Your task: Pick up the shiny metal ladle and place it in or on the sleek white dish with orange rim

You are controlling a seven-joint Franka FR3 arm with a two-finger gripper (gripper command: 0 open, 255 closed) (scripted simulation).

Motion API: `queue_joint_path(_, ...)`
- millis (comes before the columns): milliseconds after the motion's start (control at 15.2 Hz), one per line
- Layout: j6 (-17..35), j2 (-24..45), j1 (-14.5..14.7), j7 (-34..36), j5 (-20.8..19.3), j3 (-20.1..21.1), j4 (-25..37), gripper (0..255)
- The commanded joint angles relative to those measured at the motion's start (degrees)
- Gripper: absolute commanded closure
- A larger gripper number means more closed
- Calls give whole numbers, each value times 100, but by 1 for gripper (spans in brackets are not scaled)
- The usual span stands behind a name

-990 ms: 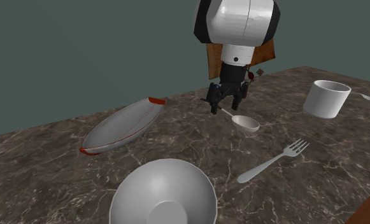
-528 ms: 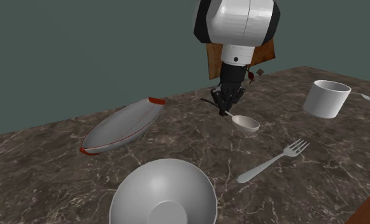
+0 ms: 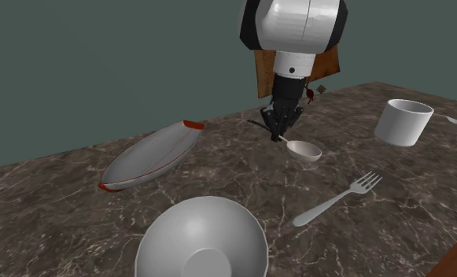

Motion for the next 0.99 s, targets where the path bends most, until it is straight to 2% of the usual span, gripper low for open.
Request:
queue_joint_path(0,-112,-41,2,23,-25,-11,75,255)
queue_joint_path(924,-1028,-399,21,201,-210,-85,667,255)
